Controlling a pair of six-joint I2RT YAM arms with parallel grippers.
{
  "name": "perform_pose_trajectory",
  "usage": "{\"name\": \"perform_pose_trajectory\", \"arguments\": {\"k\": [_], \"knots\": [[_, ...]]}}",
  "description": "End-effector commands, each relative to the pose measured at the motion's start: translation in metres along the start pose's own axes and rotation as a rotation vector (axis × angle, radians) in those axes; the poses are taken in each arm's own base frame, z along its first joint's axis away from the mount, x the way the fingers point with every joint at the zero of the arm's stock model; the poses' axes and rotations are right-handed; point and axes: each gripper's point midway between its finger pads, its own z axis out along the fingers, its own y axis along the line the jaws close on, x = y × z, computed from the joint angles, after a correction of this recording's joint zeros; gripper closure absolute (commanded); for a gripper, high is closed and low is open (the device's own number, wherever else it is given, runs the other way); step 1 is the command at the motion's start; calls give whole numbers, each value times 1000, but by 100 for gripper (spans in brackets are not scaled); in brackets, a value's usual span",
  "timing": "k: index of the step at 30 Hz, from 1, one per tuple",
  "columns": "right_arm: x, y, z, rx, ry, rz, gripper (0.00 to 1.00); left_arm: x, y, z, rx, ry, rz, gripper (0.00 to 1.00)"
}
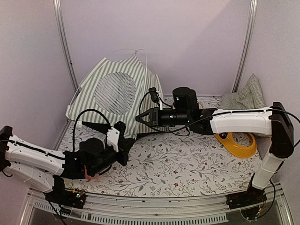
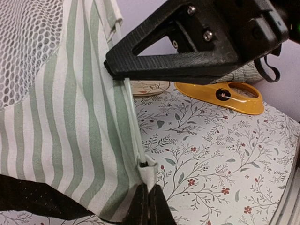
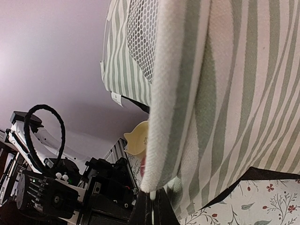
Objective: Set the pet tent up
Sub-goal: Insert the tent pole into the pole socket of the pet tent.
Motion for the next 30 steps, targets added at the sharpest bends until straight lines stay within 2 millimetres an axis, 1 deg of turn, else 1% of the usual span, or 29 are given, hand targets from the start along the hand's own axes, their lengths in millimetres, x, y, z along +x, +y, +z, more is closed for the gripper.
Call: {"name": "perform_pose_trajectory", "arguments": {"k": [1, 3, 5, 9, 14, 22, 25, 27, 28, 29, 30], "knots": [[-34, 5, -1, 1, -134, -31, 100, 11, -8, 1, 54, 49, 9, 100], [-29, 2, 0, 5, -123, -27, 100, 5, -9, 1, 53, 35, 9, 100], [-30, -1, 0, 14, -128, -24, 100, 1, -8, -1, 49, 22, 8, 100], [-30, -5, -4, 52, -137, -34, 100, -2, 0, -4, 23, 12, 0, 100], [-29, -5, -3, 49, -125, -46, 100, -3, 5, -7, 13, 5, -15, 100], [-21, 1, 4, 25, -85, -46, 100, -8, 7, -1, 2, -3, -24, 100], [-16, -2, 6, 31, -71, -43, 100, -14, 7, 0, 6, -19, -41, 100], [-11, -3, 8, 33, -60, -40, 100, -17, 7, 0, 4, -29, -50, 99], [-11, -4, 8, 33, -58, -36, 100, -18, 7, 1, 6, -33, -52, 96], [-9, -4, 9, 31, -54, -36, 100, -19, 7, 1, 6, -37, -54, 90], [-7, -3, 10, 29, -50, -34, 100, -20, 7, 1, 8, -40, -57, 89]]}}
